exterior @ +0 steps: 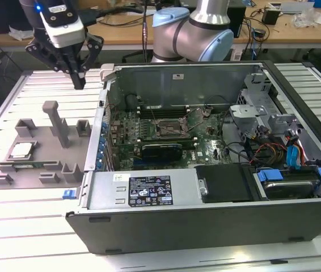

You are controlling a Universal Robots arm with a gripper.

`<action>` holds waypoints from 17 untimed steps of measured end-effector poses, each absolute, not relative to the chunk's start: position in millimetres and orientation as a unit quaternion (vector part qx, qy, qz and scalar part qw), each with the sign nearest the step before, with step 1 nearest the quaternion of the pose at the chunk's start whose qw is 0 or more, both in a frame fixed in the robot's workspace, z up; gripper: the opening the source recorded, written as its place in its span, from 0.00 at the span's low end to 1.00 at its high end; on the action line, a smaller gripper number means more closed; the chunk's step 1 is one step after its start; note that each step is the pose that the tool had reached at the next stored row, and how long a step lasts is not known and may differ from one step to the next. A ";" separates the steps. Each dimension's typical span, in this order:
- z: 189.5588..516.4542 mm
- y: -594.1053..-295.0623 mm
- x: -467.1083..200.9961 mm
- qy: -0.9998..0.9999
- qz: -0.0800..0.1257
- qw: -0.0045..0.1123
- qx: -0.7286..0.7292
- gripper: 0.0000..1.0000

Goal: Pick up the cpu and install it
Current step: 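Reach for the cpu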

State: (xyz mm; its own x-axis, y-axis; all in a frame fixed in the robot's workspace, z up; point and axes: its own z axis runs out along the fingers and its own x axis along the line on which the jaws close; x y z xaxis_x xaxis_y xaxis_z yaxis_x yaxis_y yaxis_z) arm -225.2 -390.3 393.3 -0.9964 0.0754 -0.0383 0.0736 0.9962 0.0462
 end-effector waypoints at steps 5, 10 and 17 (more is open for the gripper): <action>393.3 -389.0 -239.4 0.999 0.022 0.022 0.037 0.11; 393.3 -387.6 -254.3 0.999 0.023 0.024 0.037 0.11; 393.3 -385.7 -277.1 0.999 0.023 0.028 0.037 0.11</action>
